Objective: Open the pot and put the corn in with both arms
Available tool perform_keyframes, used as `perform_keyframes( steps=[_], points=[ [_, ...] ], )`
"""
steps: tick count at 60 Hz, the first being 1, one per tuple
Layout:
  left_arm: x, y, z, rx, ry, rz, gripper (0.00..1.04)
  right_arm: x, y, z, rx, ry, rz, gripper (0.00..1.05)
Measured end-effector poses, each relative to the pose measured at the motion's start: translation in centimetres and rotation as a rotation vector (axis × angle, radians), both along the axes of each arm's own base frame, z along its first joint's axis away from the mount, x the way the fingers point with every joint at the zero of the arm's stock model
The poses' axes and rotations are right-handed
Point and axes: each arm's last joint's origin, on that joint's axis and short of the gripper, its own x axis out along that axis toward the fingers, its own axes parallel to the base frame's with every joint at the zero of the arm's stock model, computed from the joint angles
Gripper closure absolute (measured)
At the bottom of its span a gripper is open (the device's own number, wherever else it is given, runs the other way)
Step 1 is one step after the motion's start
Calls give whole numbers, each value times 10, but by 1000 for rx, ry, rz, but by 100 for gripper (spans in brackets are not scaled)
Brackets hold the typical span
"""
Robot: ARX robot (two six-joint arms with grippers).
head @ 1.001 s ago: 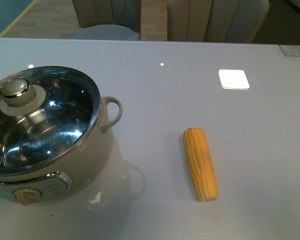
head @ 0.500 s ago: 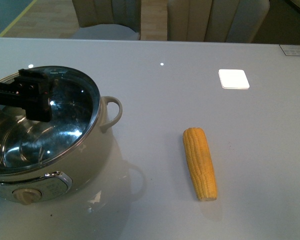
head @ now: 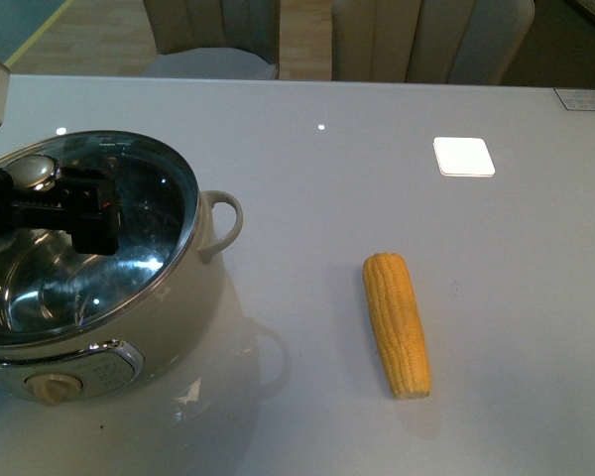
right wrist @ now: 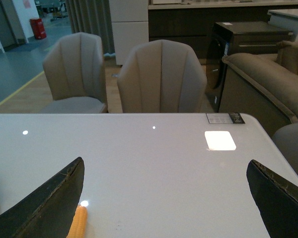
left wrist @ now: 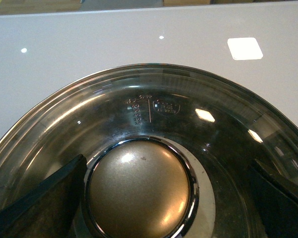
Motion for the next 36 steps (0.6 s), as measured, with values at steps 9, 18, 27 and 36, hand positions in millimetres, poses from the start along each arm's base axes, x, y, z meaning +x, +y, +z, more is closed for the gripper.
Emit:
perform_keyframes(
  steps=[9,18,27,36],
  points=[
    [4,0,0,-16,-5,35,52,0,0,0,0,0,0,9],
    [5,0,0,-16,-2,42,60,0,0,0,0,0,0,9],
    [5,0,0,-15,1,45,60,0,0,0,0,0,0,9],
    [5,0,1,-14,2,46,60,0,0,0,0,0,0,9]
  ],
)
